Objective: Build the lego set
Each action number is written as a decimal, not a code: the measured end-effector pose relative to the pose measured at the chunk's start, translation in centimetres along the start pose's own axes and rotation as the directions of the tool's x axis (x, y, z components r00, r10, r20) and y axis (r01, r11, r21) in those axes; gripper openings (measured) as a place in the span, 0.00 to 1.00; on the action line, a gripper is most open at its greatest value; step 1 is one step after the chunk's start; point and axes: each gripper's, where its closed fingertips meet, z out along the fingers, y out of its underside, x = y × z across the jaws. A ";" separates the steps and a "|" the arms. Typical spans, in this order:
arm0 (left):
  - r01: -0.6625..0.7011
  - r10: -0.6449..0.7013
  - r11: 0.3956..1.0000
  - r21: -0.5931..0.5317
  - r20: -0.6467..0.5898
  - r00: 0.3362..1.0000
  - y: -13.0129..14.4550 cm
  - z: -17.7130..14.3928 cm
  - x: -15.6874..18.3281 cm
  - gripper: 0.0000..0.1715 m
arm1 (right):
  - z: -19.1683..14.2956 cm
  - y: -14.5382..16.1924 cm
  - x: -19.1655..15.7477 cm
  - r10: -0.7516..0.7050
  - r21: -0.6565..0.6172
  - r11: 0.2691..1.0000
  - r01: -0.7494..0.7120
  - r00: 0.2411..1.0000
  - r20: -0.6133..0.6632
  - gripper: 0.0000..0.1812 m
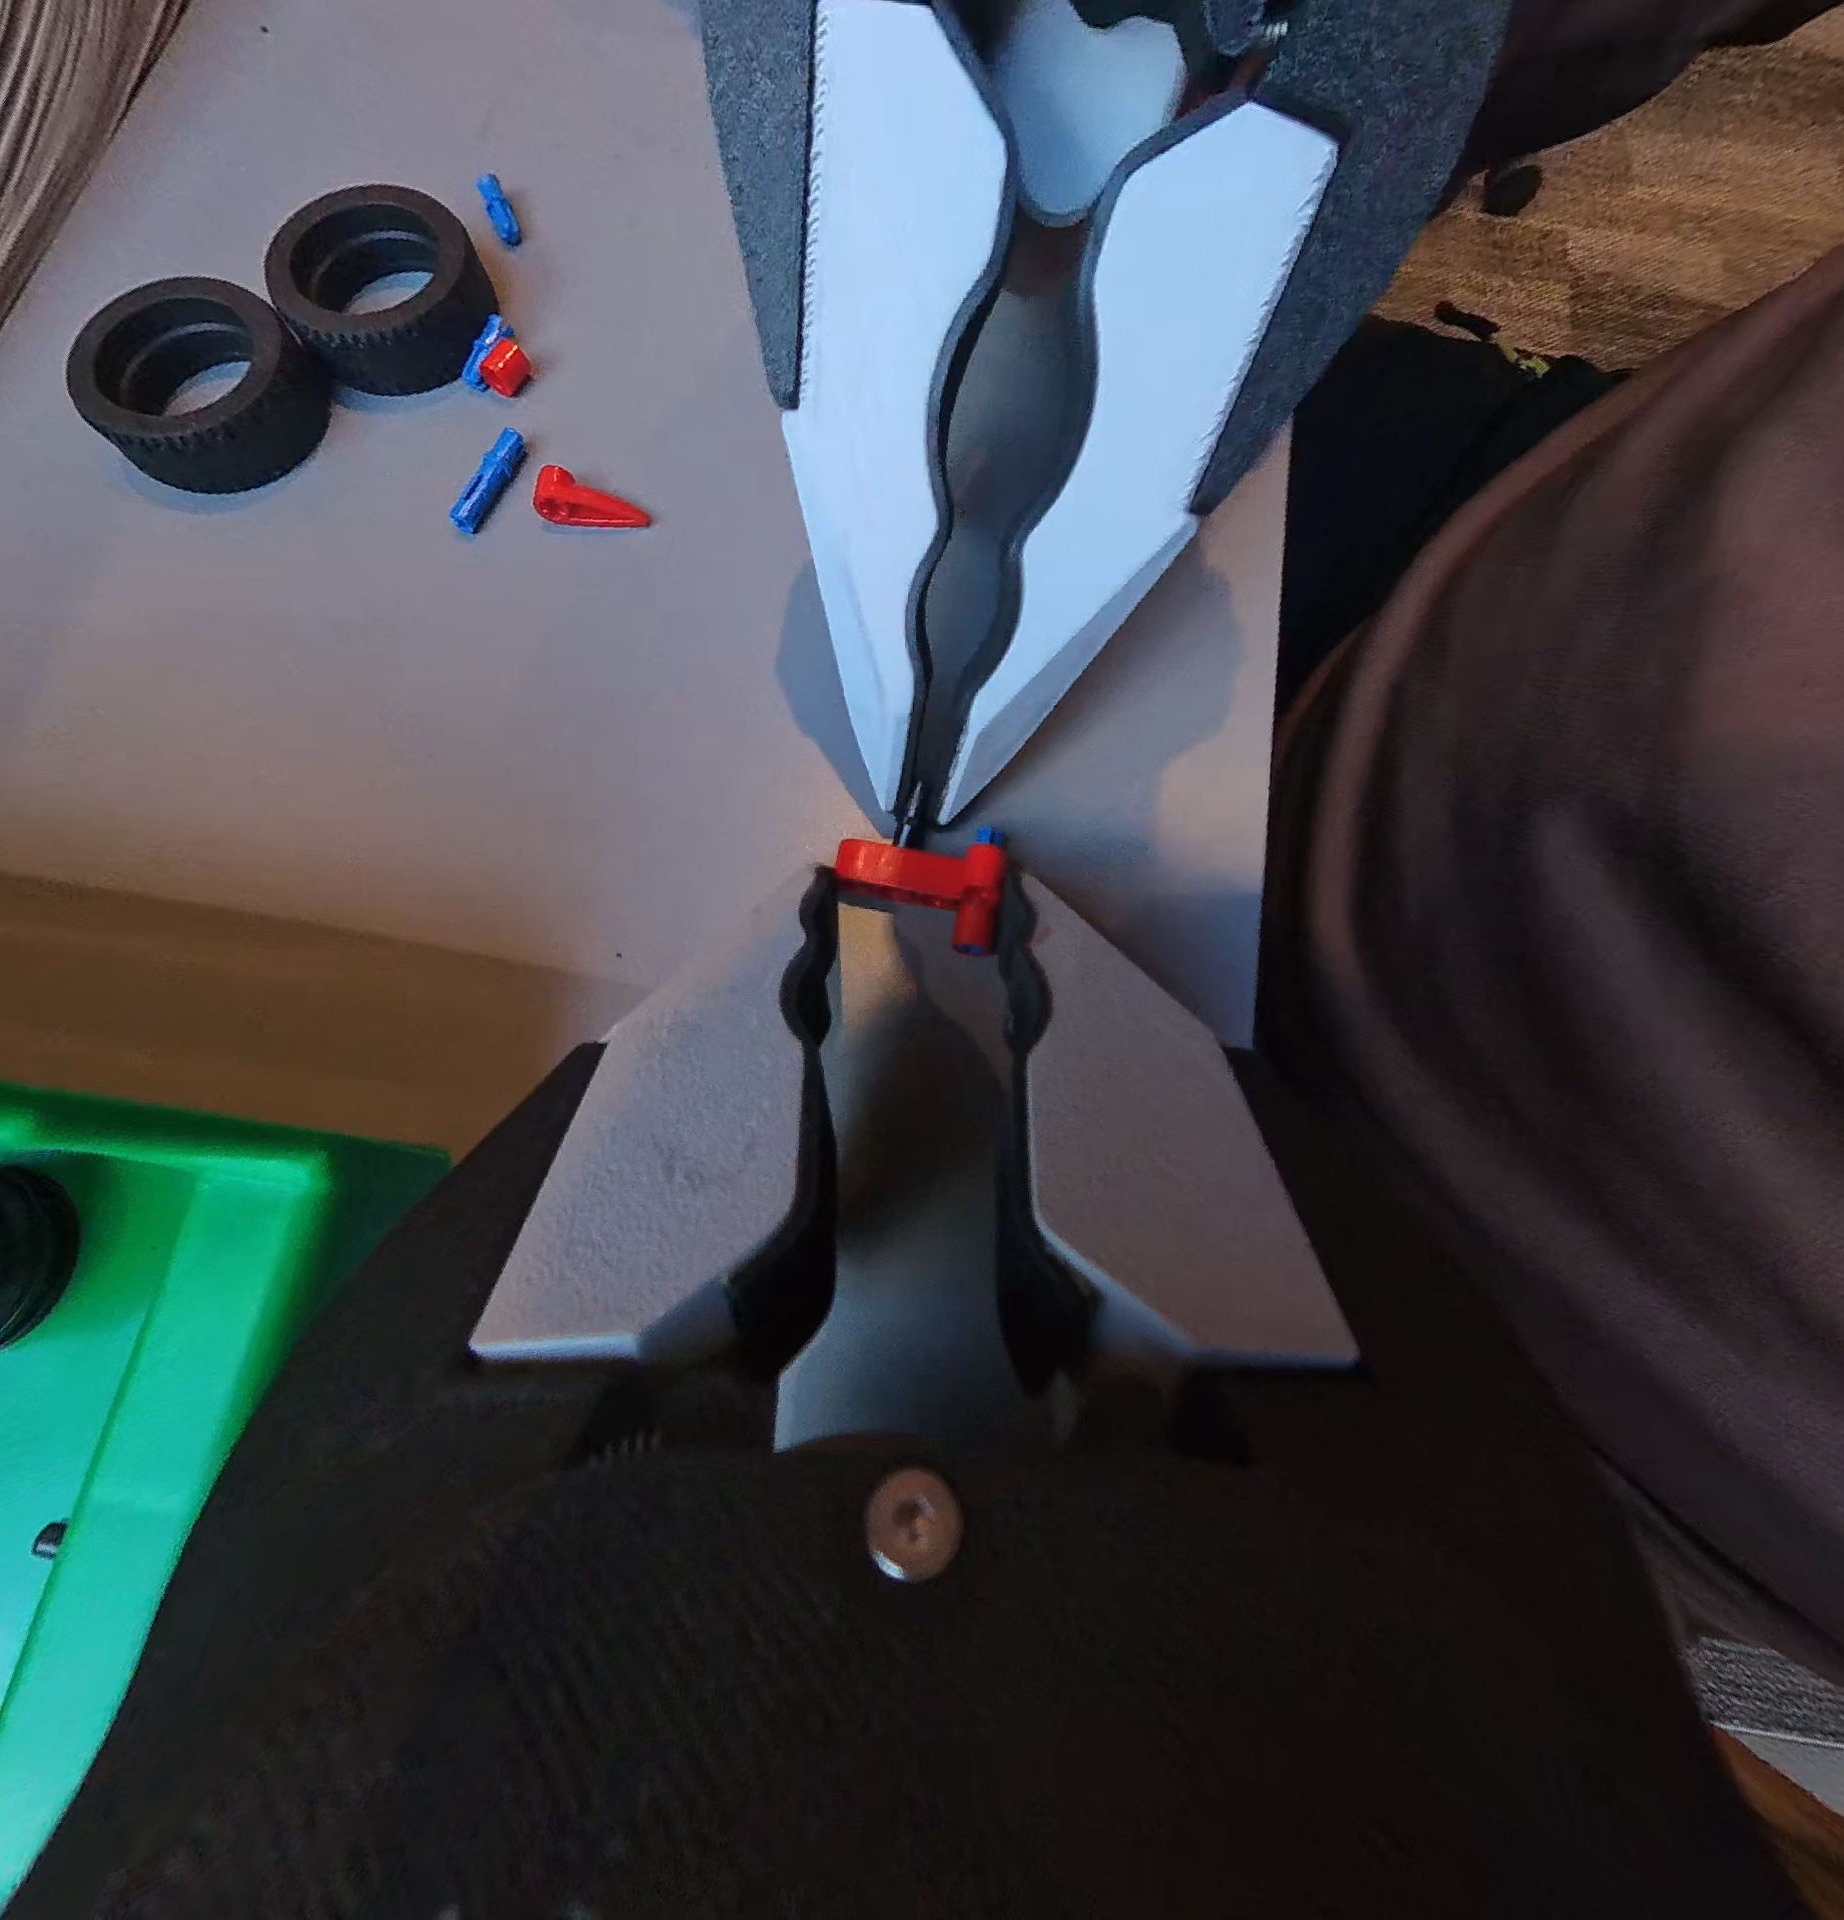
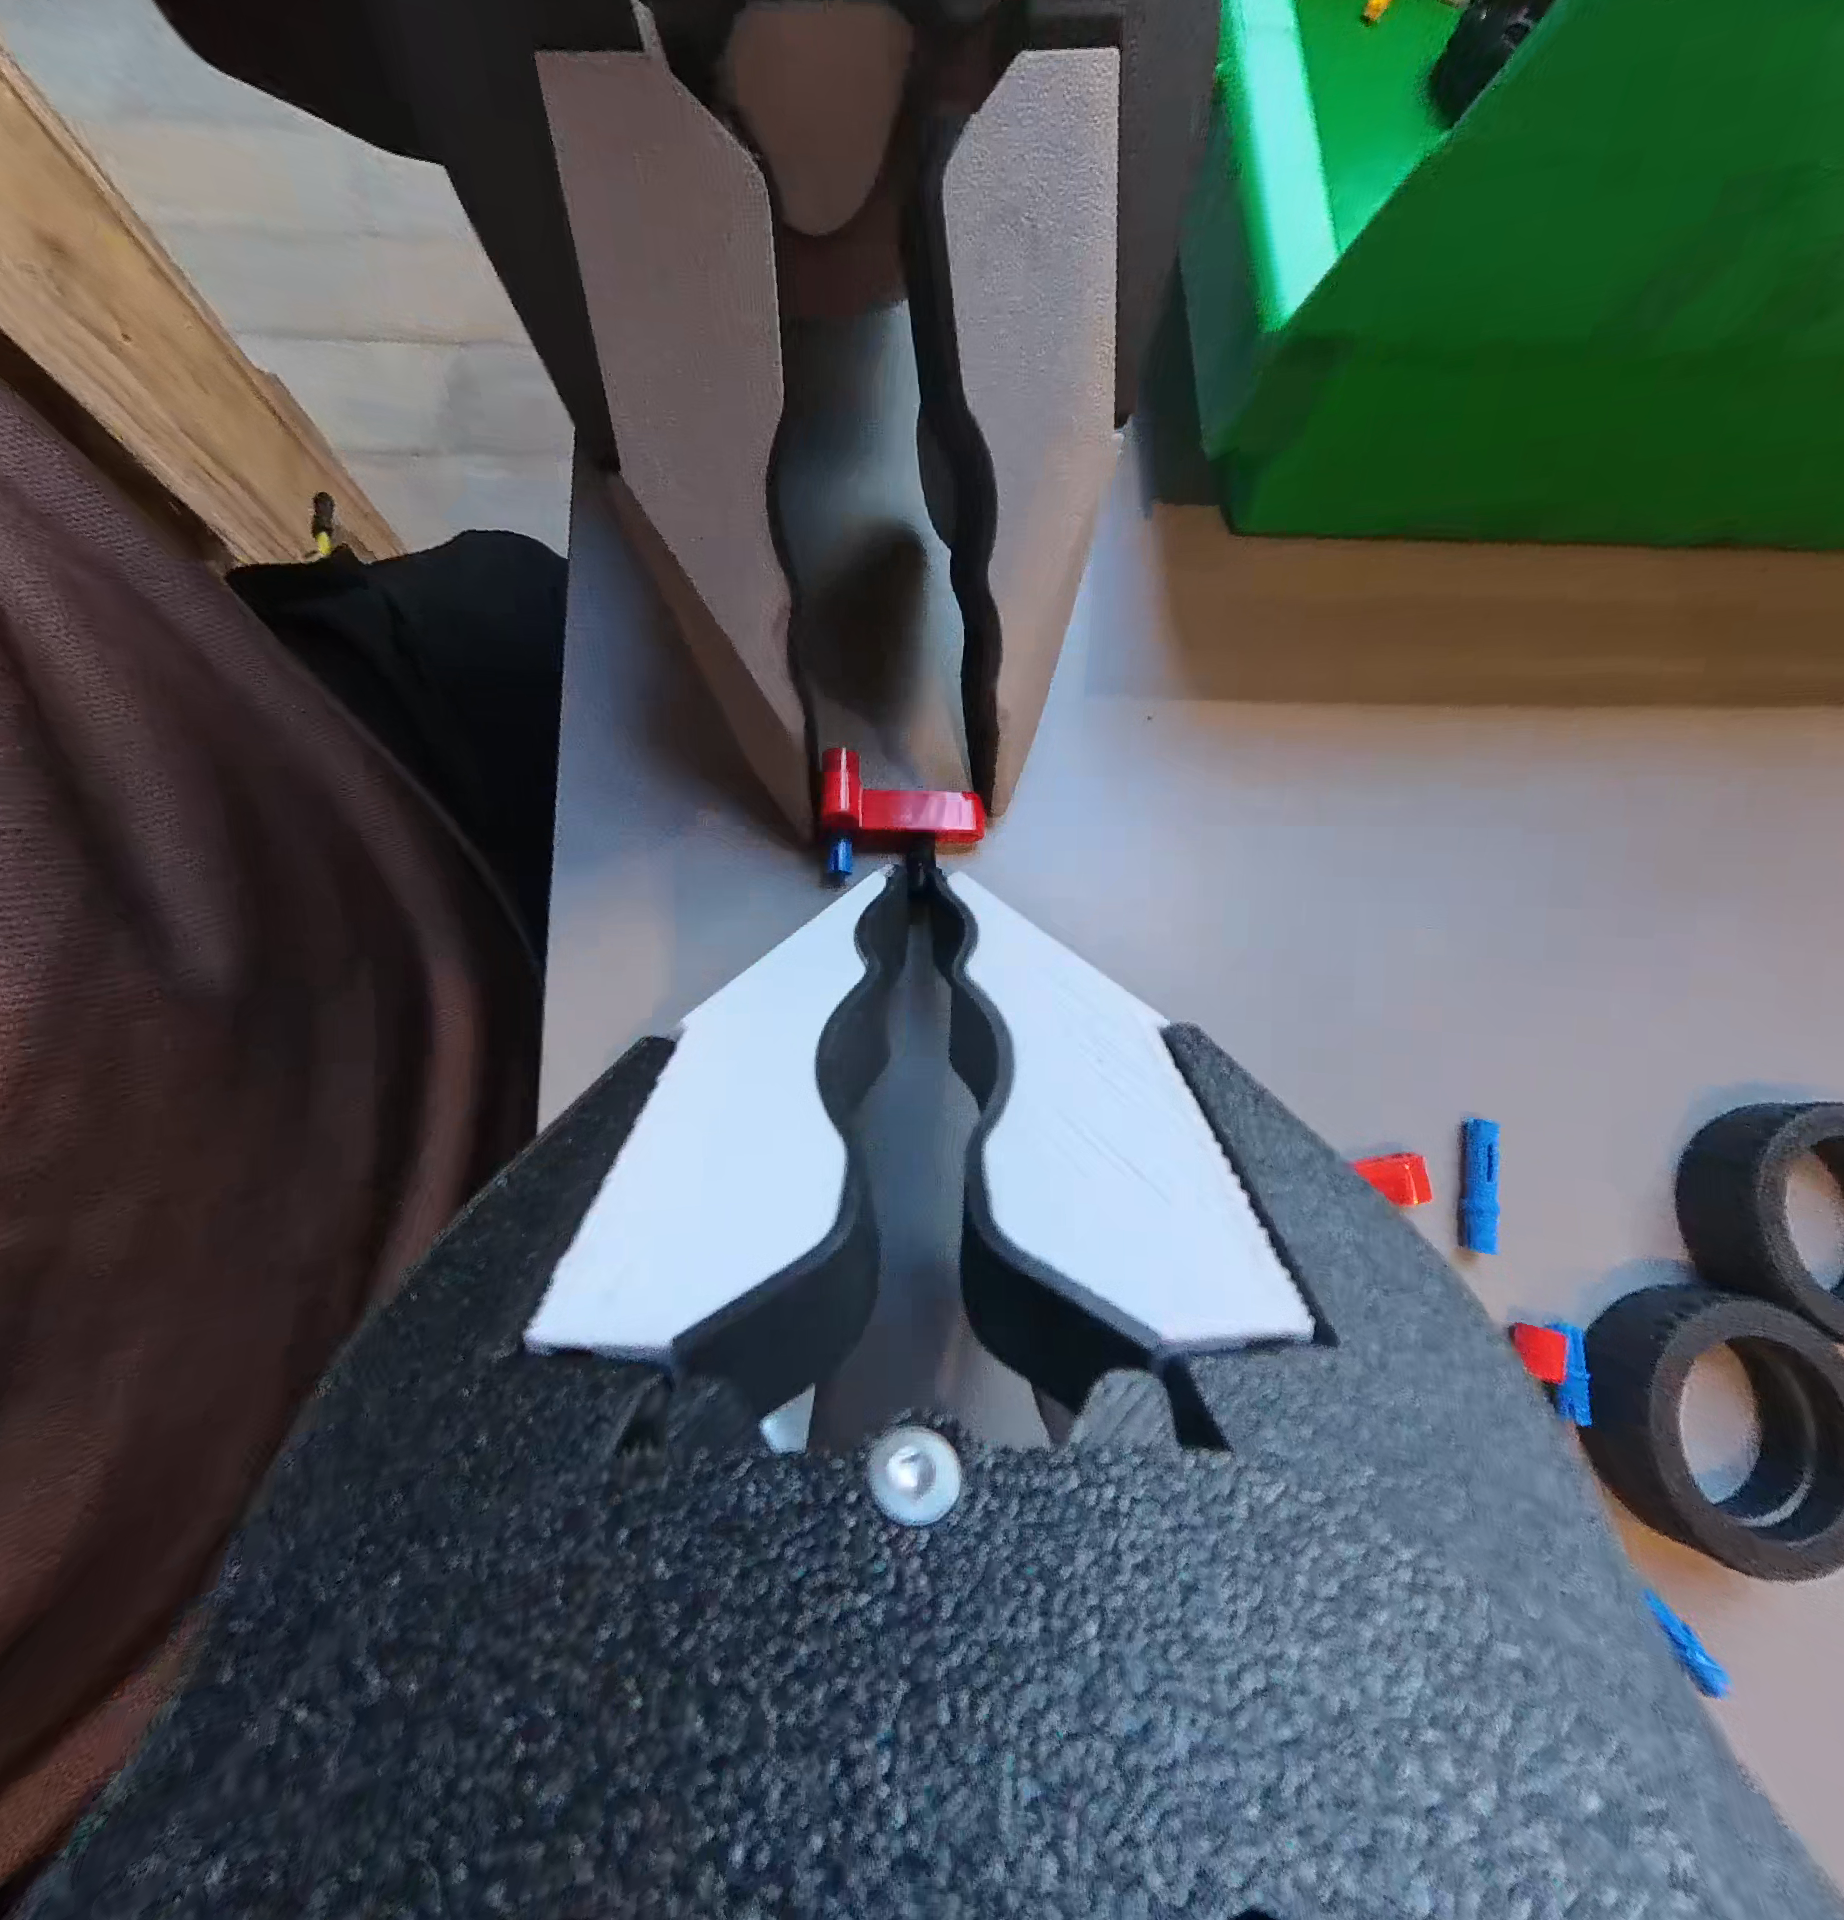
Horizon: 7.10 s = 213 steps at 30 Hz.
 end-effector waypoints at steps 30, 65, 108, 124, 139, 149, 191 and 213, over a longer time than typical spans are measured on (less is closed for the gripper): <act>0.013 -0.013 1.000 0.004 0.035 0.999 0.1 -0.1 0.0 0.17 | 0.0 0.2 0.3 0.264 -0.015 0.964 -0.264 0.964 0.028 0.03; -0.574 0.491 0.819 0.000 0.519 0.700 -3.1 -2.3 0.6 0.17 | -2.2 -3.5 -0.3 0.489 0.167 0.820 -0.547 0.822 0.293 0.04; 0.071 -0.071 0.997 0.004 0.085 0.994 0.6 -0.7 -0.7 0.11 | -0.7 1.1 1.2 0.403 0.020 0.910 -0.414 0.873 -0.277 0.08; 0.029 -0.030 1.000 0.009 0.204 0.978 0.8 -3.5 -0.8 0.14 | -2.9 -1.2 -0.6 0.259 0.068 0.965 -0.253 0.959 -0.112 0.01; -0.013 0.014 0.995 0.096 -0.019 1.000 -4.1 -3.0 2.8 0.02 | -4.3 -4.0 -2.5 0.038 0.112 0.993 -0.027 0.995 -0.095 0.01; -0.042 0.034 0.969 0.244 0.039 0.999 -5.6 -3.9 2.8 0.01 | -6.0 -5.5 -2.1 0.213 0.302 0.928 -0.221 0.975 0.057 0.01; 0.072 -0.073 0.997 0.020 0.064 0.995 -0.7 -1.0 -0.4 0.03 | -2.8 -1.0 -1.6 0.314 0.159 0.937 -0.310 0.949 -0.003 0.01; 0.008 -0.008 0.998 0.068 -0.004 1.000 -0.9 -0.7 0.6 0.03 | -2.6 -0.3 -1.3 0.320 0.128 0.943 -0.308 0.944 -0.079 0.01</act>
